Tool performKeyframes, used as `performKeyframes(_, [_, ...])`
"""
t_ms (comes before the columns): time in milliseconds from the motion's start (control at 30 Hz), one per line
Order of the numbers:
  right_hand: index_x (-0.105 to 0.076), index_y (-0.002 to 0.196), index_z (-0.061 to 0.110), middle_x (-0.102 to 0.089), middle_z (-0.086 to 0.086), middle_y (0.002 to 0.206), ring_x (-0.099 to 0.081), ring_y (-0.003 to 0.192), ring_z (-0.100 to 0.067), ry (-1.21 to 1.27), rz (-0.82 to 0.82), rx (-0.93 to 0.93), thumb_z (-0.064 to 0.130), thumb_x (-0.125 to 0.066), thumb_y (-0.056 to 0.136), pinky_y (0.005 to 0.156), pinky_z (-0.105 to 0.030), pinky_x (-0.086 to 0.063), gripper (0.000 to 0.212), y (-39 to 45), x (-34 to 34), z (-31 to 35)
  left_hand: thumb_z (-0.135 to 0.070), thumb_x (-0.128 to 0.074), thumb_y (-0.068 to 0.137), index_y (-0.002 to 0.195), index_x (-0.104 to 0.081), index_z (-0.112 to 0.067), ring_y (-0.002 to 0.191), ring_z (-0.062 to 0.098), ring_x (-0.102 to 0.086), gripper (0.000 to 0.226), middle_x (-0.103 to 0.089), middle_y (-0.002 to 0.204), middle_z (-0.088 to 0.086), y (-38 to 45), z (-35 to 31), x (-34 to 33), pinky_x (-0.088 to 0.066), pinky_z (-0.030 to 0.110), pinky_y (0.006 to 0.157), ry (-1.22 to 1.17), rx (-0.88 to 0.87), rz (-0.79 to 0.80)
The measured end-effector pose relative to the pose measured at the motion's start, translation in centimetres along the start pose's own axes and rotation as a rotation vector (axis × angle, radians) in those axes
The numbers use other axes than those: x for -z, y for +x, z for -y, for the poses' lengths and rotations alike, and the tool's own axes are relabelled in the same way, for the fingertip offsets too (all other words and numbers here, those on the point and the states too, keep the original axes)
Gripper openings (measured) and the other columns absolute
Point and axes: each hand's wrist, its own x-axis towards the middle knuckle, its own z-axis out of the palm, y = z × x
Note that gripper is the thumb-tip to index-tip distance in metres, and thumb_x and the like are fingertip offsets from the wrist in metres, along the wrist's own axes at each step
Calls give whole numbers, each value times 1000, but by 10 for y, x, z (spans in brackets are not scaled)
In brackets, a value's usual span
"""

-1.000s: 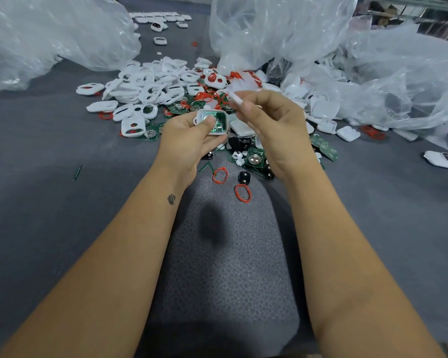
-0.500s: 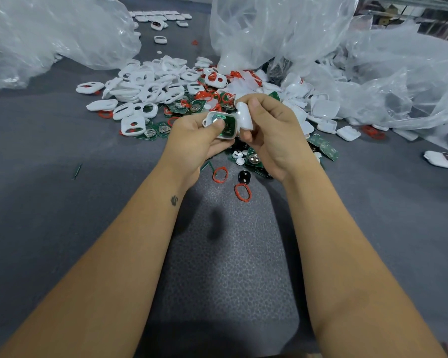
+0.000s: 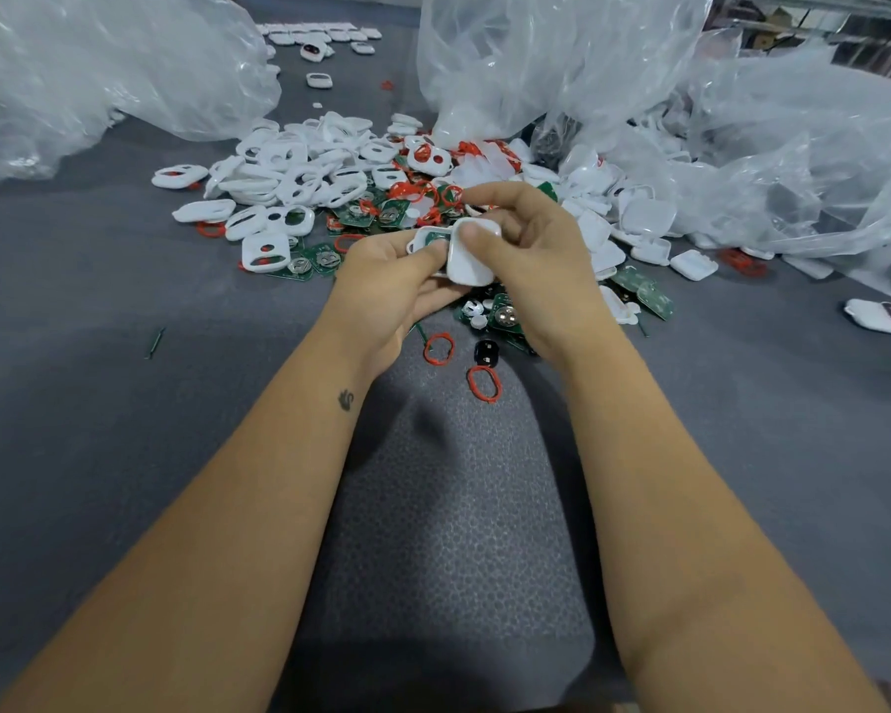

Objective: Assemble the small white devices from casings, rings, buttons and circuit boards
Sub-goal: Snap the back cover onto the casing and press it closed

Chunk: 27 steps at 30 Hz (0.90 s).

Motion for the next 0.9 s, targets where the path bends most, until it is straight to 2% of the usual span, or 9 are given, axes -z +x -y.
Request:
performKeyframes(67, [-63, 97, 14, -64, 0, 89, -56, 77, -10, -191, -88, 33, 2, -69, 84, 73, -23, -48, 18, -1, -7, -4, 1, -48, 99, 102, -66, -1, 87, 20, -73, 18, -76, 92, 10, 0, 1, 0, -58, 24, 71, -25, 16, 18])
performKeyframes(133, [-63, 94, 19, -58, -2, 103, -52, 81, -8, -363, -211, 85, 11, -76, 79, 75, -16, -43, 21, -1, -9, -7, 0, -48, 99, 99, -66, -2, 84, 19, -74, 18, -76, 89, 8, 1, 1, 2, -57, 23, 69, -50, 25, 15])
performKeyframes(200, [-65, 94, 19, -54, 0, 103, -48, 80, -2, -491, -281, 135, 19, -77, 78, 73, -10, -39, 21, -1, -10, -10, 0, -48, 99, 99, -65, -3, 83, 18, -74, 17, -76, 87, 7, 2, 1, 3, -57, 22, 68, -70, 26, 8])
performKeyframes(333, [-68, 93, 16, -61, 0, 95, -52, 74, -5, -642, -196, 192, 26, -74, 82, 66, -11, -39, 16, -3, -15, -13, 3, -47, 98, 103, -64, 0, 84, 22, -72, 17, -74, 91, 11, 4, 1, 3, -59, 28, 70, -120, 1, -35])
performKeyframes(500, [-68, 87, 33, -65, 15, 80, -55, 64, 4, -442, -136, 64, 19, -74, 79, 63, -14, -46, 17, -1, -11, -8, 3, -49, 97, 106, -63, 1, 81, 21, -73, 17, -74, 90, 11, 5, -1, 4, -60, 29, 72, -204, 16, -77])
performKeyframes(600, [-72, 98, 26, -67, 18, 83, -60, 75, 5, -437, -66, 61, 9, -73, 78, 73, -21, -54, 27, -1, -10, -7, 4, -50, 97, 108, -62, 2, 79, 22, -73, 17, -74, 89, 13, 6, -2, 4, -60, 30, 70, -232, 40, -84])
performKeyframes(667, [-72, 104, 21, -71, 10, 94, -64, 88, -6, -395, -74, 55, 4, -73, 78, 86, -33, -55, 32, 0, -9, -7, 4, -51, 96, 104, -63, 2, 77, 21, -74, 15, -75, 83, 12, 6, -4, 4, -60, 29, 68, -229, 55, -94])
performKeyframes(767, [-71, 106, 20, -71, -5, 107, -65, 102, -23, -283, -91, 54, 1, -76, 77, 92, -46, -52, 35, 1, -3, -3, 4, -51, 96, 96, -64, 1, 74, 21, -74, 14, -75, 78, 10, 6, -4, 6, -59, 27, 66, -199, 54, -94])
performKeyframes(900, [-72, 105, 16, -71, -6, 107, -65, 103, -21, -288, -62, 89, 9, -78, 79, 92, -41, -53, 28, -2, -2, 0, 4, -52, 95, 104, -65, 2, 86, 23, -74, 16, -75, 90, 12, 7, -2, 8, -59, 30, 73, -160, 48, -47])
